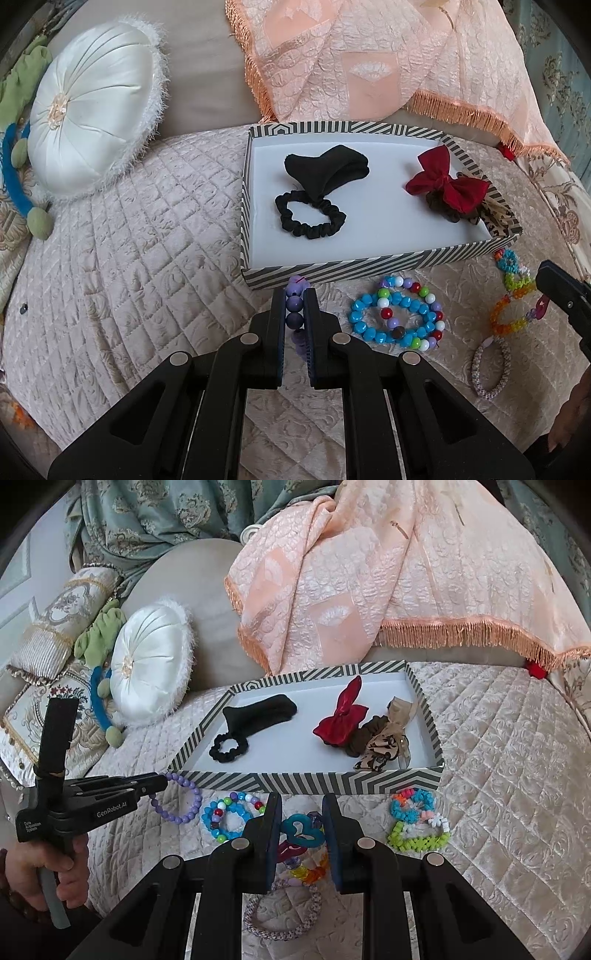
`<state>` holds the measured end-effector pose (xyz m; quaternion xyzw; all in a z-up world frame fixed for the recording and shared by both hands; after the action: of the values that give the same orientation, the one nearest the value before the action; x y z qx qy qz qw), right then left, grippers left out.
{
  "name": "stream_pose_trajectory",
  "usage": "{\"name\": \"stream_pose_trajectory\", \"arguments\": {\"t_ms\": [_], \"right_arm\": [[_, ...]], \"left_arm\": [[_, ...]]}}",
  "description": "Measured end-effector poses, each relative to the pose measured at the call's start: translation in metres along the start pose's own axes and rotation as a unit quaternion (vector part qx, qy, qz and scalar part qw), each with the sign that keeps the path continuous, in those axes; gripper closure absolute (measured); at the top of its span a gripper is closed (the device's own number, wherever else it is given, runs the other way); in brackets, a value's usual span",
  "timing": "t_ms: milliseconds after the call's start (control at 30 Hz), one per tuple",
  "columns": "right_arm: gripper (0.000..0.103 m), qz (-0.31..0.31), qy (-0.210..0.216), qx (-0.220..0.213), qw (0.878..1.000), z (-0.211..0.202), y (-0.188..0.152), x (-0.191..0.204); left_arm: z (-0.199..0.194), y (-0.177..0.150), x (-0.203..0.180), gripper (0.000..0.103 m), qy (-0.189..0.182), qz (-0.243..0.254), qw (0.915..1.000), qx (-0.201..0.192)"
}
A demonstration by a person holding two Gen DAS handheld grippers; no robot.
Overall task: Organize jewelry
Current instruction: 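Lift the purple bracelet with the left gripper while the right gripper lifts the charm bracelet, then lower the purple bracelet into the tray with the left gripper while the right gripper drops the charm bracelet in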
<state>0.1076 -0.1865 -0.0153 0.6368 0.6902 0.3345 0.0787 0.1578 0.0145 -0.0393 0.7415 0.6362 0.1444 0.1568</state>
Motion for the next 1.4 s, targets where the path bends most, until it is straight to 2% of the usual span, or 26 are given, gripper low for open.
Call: {"name": "stream_pose_trajectory", "arguments": {"t_ms": [500, 1167, 1333, 1400], "right_arm": [[0.082, 0.000, -0.003, 0.008, 1.000, 0.003, -0.002, 0.000], [0.082, 0.005, -0.032, 0.015, 0.999, 0.003, -0.002, -0.010], [0.082, 0.003, -0.031, 0.013, 0.999, 0.002, 0.000, -0.008], [0.082, 0.000, -0.029, 0.014, 0.999, 0.002, 0.004, -0.007]], "left_arm": [[0.001, -0.001, -0.001, 0.095, -0.001, 0.002, 1.0000, 0.001], [0.002, -0.002, -0.004, 0.095, 0.002, 0.008, 1.0000, 0.002], [-0.003, 0.000, -0.005, 0.095, -0.006, 0.005, 1.0000, -0.003], [-0.008, 0.002, -0.007, 0.095, -0.021, 0.002, 0.9998, -0.005]]}}
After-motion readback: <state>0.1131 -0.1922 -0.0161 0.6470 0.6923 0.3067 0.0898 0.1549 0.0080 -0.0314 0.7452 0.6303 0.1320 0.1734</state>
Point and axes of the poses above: each gripper's, at about its wrist camera, not at the fingertips, and z roughly the way its jaws point, x to its left, y to its top, the point moved 10 cm from there along z, roughly the way its jaws point, and after that the axes turned 12 degrees about x, right-handed, at the moved point
